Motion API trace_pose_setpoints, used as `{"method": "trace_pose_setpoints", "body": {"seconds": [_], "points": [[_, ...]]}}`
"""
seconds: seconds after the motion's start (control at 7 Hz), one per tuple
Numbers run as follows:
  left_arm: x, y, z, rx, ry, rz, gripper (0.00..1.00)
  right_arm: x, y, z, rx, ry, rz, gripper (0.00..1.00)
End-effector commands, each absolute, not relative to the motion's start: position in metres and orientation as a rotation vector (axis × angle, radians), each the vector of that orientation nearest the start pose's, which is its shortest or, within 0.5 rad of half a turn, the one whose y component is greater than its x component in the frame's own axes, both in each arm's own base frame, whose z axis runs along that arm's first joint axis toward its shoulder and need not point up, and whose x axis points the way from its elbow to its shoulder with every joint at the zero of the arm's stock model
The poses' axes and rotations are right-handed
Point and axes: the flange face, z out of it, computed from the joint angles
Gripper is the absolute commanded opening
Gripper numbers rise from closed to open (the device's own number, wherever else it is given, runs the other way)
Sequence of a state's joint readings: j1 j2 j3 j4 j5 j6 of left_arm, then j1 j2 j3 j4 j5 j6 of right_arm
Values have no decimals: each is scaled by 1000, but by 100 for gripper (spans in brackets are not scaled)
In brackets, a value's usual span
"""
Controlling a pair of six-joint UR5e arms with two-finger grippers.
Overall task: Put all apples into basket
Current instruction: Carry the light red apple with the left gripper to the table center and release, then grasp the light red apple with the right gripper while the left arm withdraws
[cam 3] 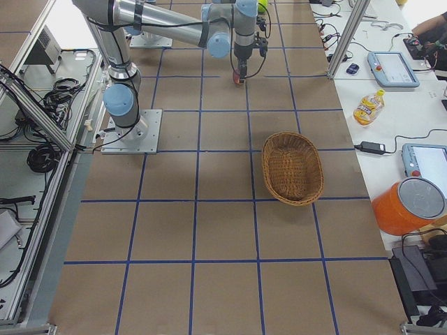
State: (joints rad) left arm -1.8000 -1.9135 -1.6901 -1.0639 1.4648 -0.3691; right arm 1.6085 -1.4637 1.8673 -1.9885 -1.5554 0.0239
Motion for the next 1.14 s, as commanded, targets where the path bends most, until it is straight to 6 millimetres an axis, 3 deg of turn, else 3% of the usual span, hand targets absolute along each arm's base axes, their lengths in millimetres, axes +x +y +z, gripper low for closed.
{"method": "trace_pose_setpoints", "body": {"seconds": [0.0,0.14,0.29,0.43,0.57,0.71,1.0], "points": [[-93,-561,337,-171,3147,213,100,186,-502,286,16,3079,-97,100],[-5,-563,343,-217,3136,215,100,240,-492,279,-74,3064,-156,100],[74,-564,327,-123,3164,236,100,275,-500,265,-53,3043,-186,100],[149,-551,319,-79,3194,246,100,306,-513,249,-1,3043,-226,100],[196,-543,306,-41,3208,227,100,313,-515,242,-3,3075,-237,100],[211,-548,289,-9,3194,170,100,314,-518,241,-15,3074,-249,100],[227,-529,254,5,3229,250,100,318,-514,231,-17,3081,-218,100]]}}
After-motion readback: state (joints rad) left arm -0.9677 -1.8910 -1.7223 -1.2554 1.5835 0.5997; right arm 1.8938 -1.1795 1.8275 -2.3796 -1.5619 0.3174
